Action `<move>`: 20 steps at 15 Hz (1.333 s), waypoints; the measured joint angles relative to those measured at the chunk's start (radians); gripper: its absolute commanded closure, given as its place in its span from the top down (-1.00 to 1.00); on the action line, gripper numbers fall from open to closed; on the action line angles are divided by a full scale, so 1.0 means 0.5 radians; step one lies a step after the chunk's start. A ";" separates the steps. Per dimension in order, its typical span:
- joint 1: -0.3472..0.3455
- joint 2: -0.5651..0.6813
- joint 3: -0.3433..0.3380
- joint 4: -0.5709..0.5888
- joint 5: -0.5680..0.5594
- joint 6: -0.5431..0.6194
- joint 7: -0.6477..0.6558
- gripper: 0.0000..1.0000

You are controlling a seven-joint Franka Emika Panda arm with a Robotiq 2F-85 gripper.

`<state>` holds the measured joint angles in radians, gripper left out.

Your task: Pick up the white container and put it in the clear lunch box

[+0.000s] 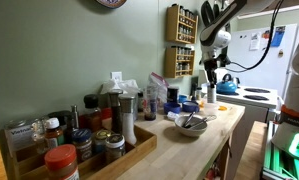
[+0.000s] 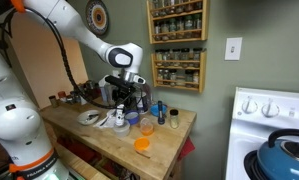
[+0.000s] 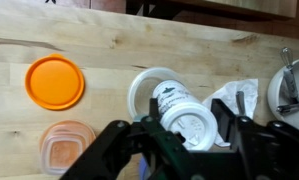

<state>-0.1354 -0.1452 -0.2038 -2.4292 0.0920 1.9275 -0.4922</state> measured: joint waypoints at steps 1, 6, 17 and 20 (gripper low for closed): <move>-0.005 0.009 -0.002 -0.007 0.000 0.022 0.000 -0.41; -0.026 0.075 -0.009 -0.035 0.001 0.107 0.000 -0.41; -0.032 0.206 -0.010 -0.037 0.101 0.127 -0.004 0.59; -0.032 0.215 -0.008 -0.034 0.142 0.169 -0.005 0.88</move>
<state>-0.1515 -0.0375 -0.2079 -2.4463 0.1628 2.0121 -0.4948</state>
